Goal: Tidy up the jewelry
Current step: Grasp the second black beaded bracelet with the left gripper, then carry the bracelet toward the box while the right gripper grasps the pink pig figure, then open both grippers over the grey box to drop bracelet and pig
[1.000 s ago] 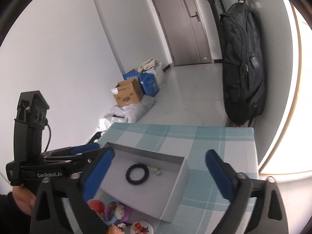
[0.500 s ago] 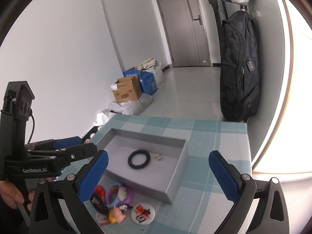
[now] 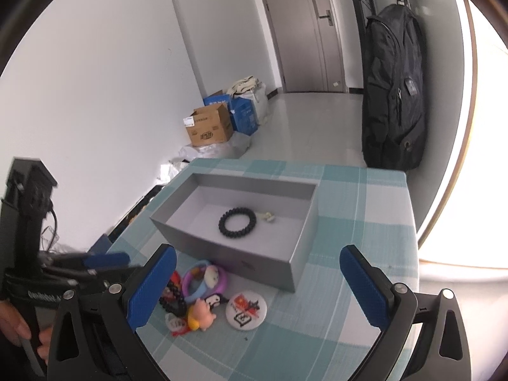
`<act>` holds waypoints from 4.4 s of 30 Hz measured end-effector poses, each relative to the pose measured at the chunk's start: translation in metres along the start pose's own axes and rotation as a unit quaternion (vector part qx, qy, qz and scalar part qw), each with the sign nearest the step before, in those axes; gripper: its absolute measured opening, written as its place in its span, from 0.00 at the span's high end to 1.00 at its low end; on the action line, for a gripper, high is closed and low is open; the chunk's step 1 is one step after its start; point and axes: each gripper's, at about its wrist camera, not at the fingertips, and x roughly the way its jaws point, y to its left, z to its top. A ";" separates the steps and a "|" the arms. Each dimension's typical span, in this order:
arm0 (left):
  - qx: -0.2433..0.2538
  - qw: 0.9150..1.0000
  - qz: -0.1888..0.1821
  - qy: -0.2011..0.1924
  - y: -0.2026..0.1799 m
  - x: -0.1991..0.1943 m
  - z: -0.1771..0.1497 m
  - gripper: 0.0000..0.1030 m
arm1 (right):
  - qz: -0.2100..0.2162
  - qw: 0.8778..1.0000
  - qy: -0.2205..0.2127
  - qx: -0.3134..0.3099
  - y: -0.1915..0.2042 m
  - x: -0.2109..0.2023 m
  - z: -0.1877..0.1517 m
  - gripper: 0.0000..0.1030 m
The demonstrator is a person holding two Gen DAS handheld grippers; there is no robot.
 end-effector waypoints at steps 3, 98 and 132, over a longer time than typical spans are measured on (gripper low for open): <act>0.002 1.000 -0.002 0.018 -0.003 0.009 -0.003 0.26 | 0.001 1.000 0.011 0.009 -0.001 0.001 -0.005 0.00; -0.060 0.994 -0.090 -0.029 0.019 -0.018 0.018 0.59 | 0.070 0.994 0.074 0.049 0.033 0.016 -0.026 0.84; 0.008 0.999 -0.048 -0.022 -0.011 0.034 0.088 0.59 | 0.077 0.996 0.029 0.044 -0.017 0.059 0.063 0.84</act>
